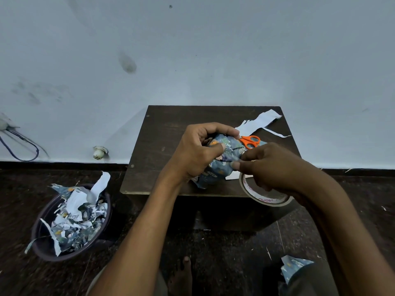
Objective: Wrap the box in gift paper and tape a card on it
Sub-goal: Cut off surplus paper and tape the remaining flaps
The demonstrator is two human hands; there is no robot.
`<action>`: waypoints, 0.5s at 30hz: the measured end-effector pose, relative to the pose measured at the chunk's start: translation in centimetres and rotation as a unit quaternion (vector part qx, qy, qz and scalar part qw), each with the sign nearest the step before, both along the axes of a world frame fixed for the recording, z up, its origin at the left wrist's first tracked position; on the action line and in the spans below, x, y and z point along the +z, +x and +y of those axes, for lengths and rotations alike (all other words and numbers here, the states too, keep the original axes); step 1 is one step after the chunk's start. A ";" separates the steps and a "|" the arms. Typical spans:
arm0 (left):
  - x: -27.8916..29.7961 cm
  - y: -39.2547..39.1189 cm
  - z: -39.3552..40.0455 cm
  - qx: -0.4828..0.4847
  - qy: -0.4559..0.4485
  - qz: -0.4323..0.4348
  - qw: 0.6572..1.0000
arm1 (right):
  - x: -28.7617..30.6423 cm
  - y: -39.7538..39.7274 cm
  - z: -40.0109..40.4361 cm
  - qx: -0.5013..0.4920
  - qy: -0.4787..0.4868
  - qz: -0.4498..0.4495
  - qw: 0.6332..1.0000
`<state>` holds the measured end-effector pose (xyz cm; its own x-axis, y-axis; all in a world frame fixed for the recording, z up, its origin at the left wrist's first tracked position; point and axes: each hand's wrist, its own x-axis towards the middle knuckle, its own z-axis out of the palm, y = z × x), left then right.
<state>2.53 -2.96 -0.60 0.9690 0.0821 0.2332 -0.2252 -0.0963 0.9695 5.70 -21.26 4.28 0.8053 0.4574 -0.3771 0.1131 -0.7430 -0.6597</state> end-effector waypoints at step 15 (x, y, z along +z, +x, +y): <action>0.4 -0.4 0.5 0.021 0.023 0.015 0.999 | -1.8 0.6 1.5 -0.113 0.154 0.197 0.962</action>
<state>2.14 -2.45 -0.21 0.9714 0.1128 0.2091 -0.1915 -0.1494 0.9701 6.30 -19.75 2.50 0.7201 0.4262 -0.5475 -0.3318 -0.4814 -0.8112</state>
